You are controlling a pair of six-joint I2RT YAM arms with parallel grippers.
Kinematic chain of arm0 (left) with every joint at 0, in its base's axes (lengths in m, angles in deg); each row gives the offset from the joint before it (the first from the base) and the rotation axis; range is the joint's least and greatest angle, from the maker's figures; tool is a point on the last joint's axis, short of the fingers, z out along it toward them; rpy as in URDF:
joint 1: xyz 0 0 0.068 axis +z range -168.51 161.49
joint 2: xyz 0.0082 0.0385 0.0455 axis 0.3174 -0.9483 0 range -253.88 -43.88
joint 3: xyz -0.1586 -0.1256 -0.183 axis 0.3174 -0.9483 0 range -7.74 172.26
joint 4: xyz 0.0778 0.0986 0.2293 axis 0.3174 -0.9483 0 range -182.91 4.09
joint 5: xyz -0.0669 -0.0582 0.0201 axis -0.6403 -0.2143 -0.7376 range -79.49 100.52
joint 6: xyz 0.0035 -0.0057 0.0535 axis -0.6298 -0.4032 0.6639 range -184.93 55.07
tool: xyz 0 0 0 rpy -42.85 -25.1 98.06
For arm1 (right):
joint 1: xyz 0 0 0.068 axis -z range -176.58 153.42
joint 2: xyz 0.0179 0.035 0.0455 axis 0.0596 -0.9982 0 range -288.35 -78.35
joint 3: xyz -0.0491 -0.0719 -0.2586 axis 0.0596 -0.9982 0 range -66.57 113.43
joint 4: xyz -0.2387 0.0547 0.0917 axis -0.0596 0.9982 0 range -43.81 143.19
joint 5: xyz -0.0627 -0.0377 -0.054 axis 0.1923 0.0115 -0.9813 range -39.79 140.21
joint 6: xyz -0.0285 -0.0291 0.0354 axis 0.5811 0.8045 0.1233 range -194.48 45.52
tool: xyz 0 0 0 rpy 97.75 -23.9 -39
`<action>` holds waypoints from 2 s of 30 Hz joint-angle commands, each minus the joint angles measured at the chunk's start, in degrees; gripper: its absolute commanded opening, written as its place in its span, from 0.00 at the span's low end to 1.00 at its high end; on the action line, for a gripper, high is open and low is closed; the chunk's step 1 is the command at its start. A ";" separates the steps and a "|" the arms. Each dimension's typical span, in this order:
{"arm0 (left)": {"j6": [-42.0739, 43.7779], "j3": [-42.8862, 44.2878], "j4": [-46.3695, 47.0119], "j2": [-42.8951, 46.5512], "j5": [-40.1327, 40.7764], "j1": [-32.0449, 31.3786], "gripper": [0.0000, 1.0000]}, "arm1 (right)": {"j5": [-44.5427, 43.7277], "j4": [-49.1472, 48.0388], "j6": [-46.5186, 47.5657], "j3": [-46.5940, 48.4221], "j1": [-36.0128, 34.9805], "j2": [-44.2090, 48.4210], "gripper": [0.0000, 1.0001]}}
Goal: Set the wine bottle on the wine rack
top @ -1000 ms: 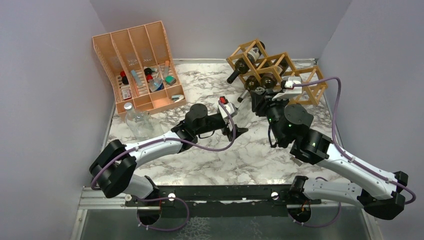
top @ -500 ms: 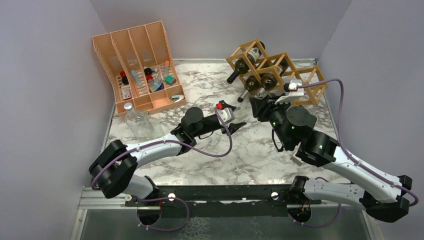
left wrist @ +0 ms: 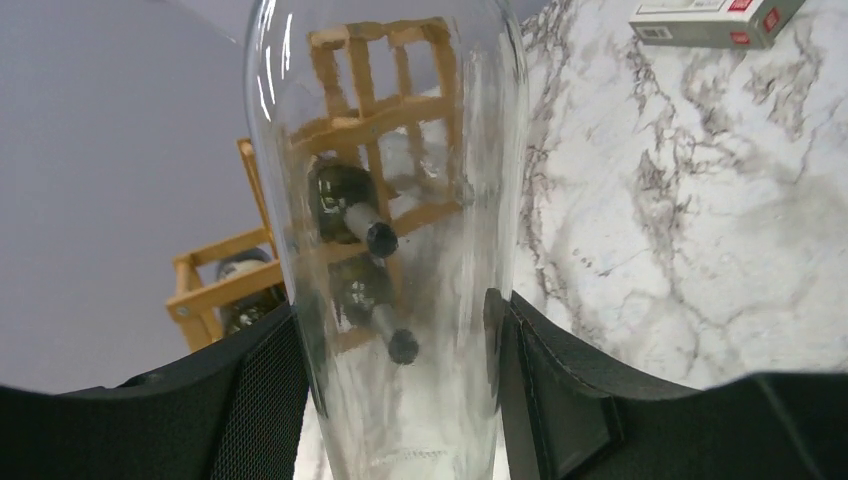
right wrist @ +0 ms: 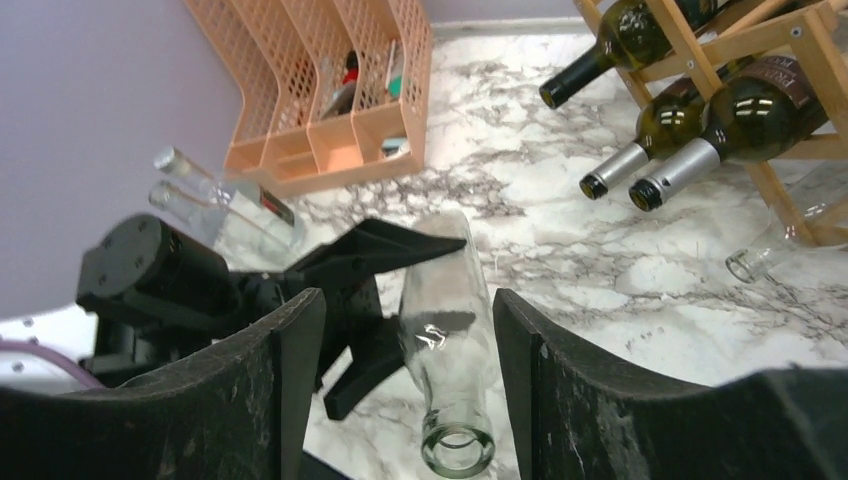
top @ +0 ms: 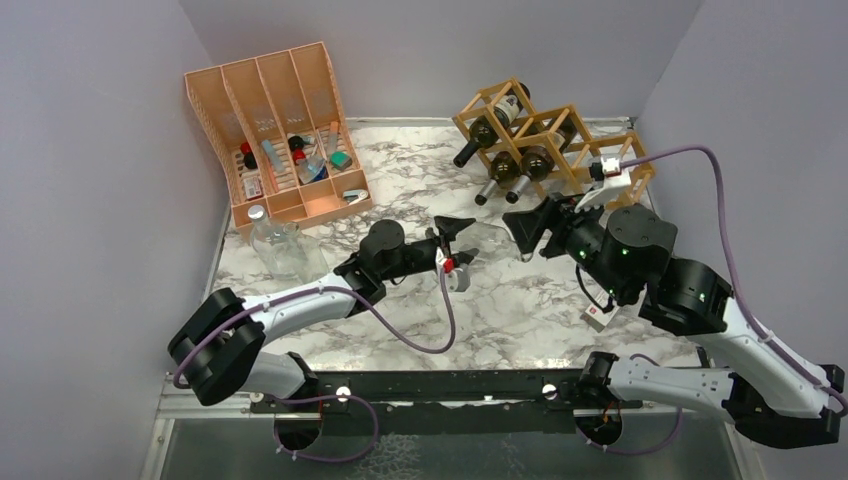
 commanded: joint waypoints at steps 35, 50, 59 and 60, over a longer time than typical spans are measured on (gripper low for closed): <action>48.07 13.77 -22.03 5.49 -4.00 -1.21 0.00 | 15.40 10.75 -4.71 -6.36 -0.34 -6.74 0.62; 49.00 13.59 -20.90 5.69 -4.67 -1.29 0.10 | 13.21 7.01 -4.10 -9.20 -0.32 -7.08 0.48; 43.63 10.22 -18.06 6.84 -3.57 -1.30 0.87 | 3.77 7.14 -5.75 -8.66 -0.35 -4.01 0.01; 42.36 9.51 -17.35 7.34 -4.34 -1.30 0.91 | 3.53 7.32 -5.73 -8.80 -0.37 -3.37 0.01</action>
